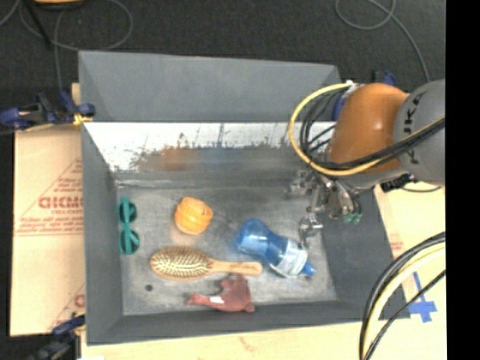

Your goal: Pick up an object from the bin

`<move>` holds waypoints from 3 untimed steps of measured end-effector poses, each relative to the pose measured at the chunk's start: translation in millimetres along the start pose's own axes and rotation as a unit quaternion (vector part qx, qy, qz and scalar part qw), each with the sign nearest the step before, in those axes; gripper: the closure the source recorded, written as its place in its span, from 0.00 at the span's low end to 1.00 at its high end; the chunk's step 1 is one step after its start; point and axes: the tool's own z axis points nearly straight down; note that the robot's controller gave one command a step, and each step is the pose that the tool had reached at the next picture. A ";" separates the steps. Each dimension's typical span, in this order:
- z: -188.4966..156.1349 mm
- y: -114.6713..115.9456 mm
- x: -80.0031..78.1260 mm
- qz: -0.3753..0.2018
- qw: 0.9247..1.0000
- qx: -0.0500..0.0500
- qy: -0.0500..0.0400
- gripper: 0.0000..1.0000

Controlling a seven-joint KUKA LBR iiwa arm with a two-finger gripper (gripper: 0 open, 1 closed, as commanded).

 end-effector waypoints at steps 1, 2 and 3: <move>31.3 28.4 31.7 -0.012 1.000 -0.002 0.008 0.00; 48.3 24.8 21.8 0.037 0.999 -0.003 0.005 0.00; 54.9 51.5 31.9 0.013 1.000 -0.001 0.005 0.00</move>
Offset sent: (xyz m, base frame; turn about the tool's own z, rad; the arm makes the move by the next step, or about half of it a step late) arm -0.0024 0.0080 -0.0652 0.1414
